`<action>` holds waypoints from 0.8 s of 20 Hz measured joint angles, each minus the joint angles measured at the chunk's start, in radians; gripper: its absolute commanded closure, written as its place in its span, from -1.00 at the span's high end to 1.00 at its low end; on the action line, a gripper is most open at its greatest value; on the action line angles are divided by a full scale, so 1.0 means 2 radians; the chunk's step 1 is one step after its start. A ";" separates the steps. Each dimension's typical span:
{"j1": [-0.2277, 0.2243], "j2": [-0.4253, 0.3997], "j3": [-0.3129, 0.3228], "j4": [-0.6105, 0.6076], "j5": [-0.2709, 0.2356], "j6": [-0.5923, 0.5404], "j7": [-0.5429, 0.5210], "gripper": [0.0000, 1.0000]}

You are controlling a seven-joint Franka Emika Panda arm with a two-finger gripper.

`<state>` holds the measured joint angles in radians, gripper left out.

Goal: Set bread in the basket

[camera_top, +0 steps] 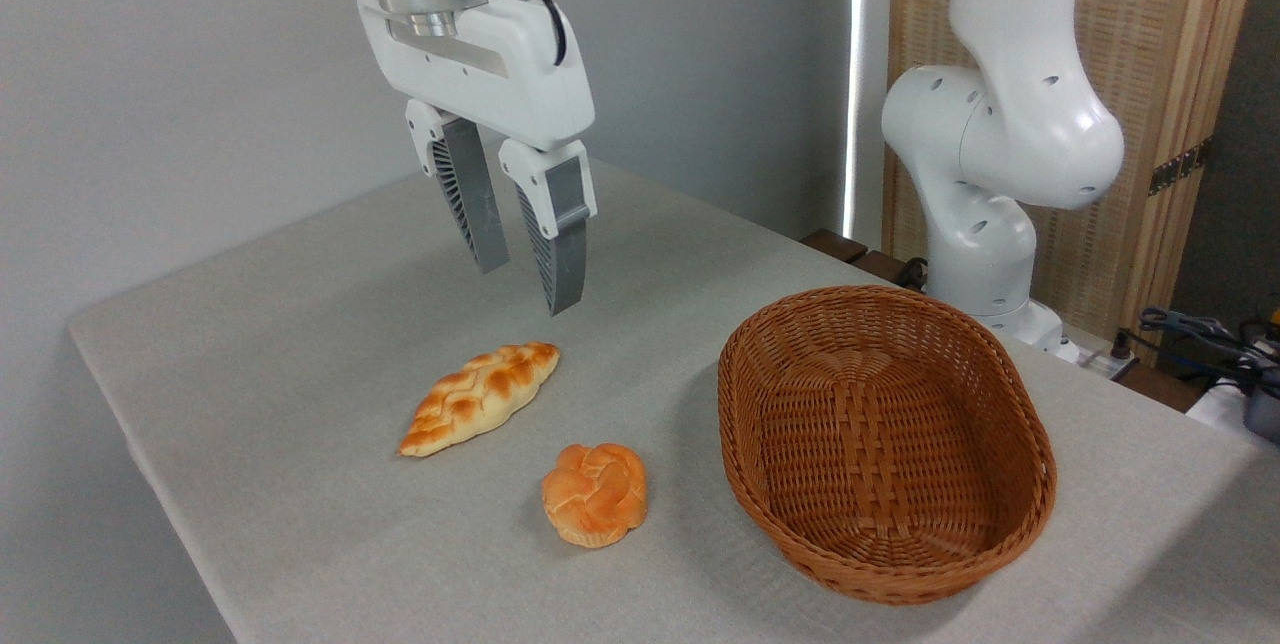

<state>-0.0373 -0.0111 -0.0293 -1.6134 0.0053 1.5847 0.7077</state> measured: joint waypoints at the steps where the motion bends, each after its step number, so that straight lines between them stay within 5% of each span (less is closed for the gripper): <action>1: 0.000 0.001 -0.009 -0.001 0.000 -0.001 0.001 1.00; 13: 0.002 0.028 -0.045 -0.058 -0.001 0.015 0.041 1.00; 16: 0.007 0.028 -0.069 -0.091 -0.035 0.068 0.042 1.00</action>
<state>-0.0235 0.0453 -0.1676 -1.7960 -0.0640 1.7215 0.7917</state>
